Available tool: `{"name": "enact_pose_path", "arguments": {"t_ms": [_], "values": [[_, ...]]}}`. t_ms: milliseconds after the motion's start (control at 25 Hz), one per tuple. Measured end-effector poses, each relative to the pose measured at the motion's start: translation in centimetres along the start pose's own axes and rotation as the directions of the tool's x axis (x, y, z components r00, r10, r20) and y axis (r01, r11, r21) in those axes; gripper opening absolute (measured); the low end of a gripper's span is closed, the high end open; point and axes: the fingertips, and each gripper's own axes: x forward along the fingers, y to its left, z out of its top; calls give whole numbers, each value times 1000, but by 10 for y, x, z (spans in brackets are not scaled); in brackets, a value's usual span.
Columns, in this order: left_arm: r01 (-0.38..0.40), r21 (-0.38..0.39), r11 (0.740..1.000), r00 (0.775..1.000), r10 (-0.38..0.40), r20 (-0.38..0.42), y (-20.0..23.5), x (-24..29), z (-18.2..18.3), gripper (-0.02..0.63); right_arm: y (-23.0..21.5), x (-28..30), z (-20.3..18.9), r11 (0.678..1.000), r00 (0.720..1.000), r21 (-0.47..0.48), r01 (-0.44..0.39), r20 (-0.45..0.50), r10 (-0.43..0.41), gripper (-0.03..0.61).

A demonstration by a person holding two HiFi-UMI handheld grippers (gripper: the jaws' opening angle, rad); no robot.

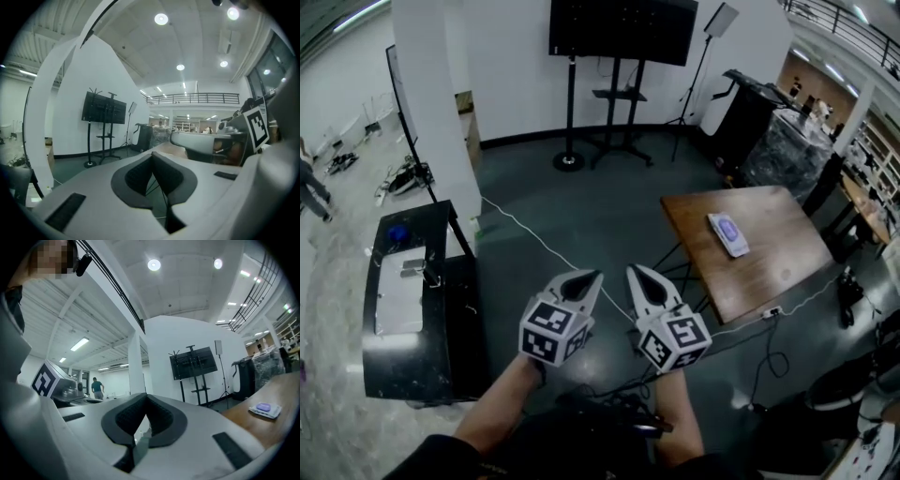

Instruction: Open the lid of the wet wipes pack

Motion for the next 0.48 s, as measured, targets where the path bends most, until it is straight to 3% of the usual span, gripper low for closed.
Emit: {"name": "enact_pose_path", "arguments": {"t_ms": [240, 480], "values": [[97, 22, 995, 995, -96, -33, -45, 47, -2, 5, -57, -39, 0, 993, 993, 7, 119, -12, -119, 11], [123, 31, 992, 991, -121, -54, -81, 99, -2, 5, -122, -75, 6, 981, 981, 10, 192, -9, -191, 11]]}}
